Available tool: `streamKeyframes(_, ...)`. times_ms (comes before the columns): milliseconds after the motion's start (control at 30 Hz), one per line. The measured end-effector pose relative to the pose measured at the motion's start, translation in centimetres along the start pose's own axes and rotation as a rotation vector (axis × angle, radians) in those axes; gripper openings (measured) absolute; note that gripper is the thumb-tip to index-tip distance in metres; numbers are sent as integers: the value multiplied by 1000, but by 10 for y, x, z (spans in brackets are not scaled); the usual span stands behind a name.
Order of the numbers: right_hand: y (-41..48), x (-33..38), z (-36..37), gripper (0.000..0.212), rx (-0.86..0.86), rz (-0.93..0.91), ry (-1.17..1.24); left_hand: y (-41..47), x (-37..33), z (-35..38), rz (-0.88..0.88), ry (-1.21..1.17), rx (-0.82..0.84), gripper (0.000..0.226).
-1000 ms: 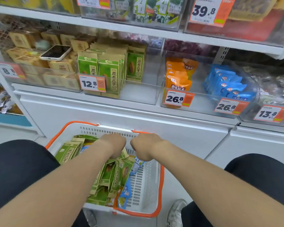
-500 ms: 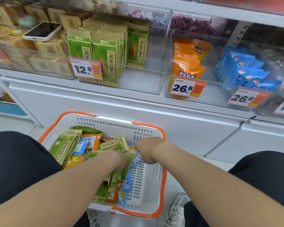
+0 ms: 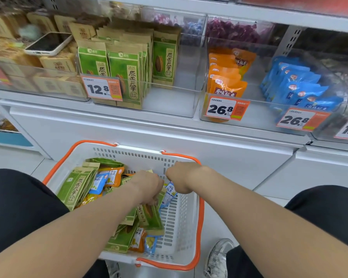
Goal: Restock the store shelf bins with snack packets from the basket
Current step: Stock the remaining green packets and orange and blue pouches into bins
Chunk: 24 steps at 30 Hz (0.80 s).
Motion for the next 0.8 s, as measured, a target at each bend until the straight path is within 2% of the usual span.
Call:
streamKeyframes(167,-12,-12,-15,10,-44,72,76,-5,27,-33,-58,-437,-197,10)
streamKeyframes(233,-16,-23,-22,28,-86,103,169,-11,39,-47,-51,-617,-258,8)
streamKeyframes(300,-21,-34,-29,37,-154,153,258,-18,49,-61,-72,-819,-362,12)
streamKeyframes(400,-30,-51,-46,31,-309,201,411,-26,59,-77,-110,-1124,-520,10)
streamKeyframes(467,-41,-59,-60,24,-426,228,503,-32,62,-83,-95,-1251,-552,10)
streamKeyframes(600,-57,-63,-81,15,-591,263,464,-50,54,-105,77,-1231,-525,15)
streamKeyframes(667,-68,-59,-95,13,-680,251,390,-59,44,-121,183,-1137,-494,20)
streamKeyframes(733,-81,-55,-112,13,-778,255,315,-67,36,-137,234,-1041,-531,16)
streamKeyframes(800,-92,-57,-127,16,-926,272,337,-75,39,-153,228,-1047,-624,9)
Point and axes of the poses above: each hand's wrist, its own y-axis towards the middle knuckle, its own z-axis out of the palm, x = y × z, the point moved 2 cm from there along y, towards the middle knuckle, and after that the axes turned 8 degrees about -y, right-handed, at the moved point
